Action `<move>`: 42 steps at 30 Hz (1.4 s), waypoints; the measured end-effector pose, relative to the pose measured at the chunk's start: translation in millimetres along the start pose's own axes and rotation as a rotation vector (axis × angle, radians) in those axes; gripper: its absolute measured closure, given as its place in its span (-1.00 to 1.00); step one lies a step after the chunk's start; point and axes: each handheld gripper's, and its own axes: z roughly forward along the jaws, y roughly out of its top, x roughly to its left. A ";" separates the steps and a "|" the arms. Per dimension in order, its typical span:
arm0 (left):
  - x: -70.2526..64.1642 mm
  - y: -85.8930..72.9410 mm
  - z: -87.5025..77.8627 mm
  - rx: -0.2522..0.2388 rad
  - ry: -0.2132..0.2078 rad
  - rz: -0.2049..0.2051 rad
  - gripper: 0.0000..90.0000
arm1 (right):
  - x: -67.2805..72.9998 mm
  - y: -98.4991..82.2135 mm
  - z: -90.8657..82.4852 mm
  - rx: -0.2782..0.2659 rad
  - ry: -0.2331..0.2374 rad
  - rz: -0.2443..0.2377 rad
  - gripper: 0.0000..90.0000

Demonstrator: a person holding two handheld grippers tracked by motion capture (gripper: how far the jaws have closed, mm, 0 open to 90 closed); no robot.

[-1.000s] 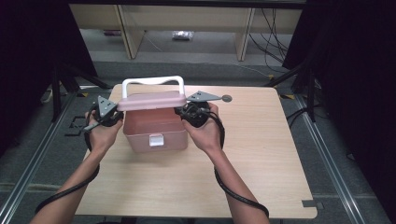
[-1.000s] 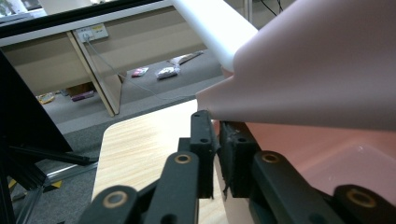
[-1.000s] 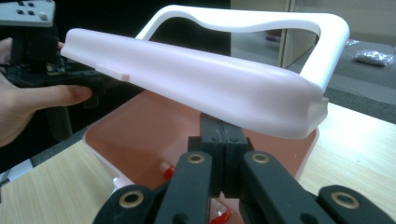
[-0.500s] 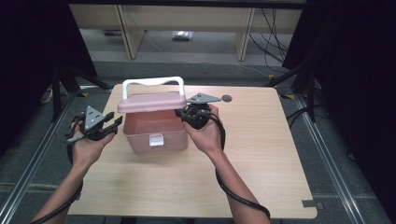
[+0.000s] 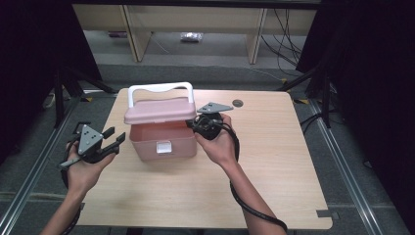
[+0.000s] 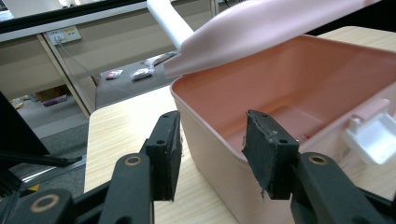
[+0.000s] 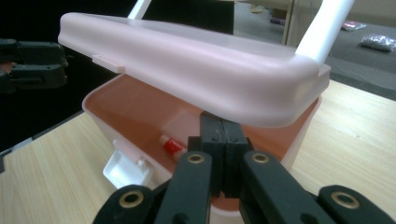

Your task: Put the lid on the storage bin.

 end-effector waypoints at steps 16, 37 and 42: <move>-5.9 -6.1 -7.3 -0.010 -0.006 0.004 0.21 | 2.6 -13.7 0.9 0.074 -0.001 -0.027 1.00; -10.1 -13.6 -6.9 -0.009 -0.006 -0.012 0.20 | 7.3 -24.1 -3.0 0.184 0.002 -0.048 1.00; -9.3 -16.9 -9.1 -0.022 -0.003 -0.028 0.18 | 5.5 -25.3 -7.6 0.186 -0.005 -0.055 1.00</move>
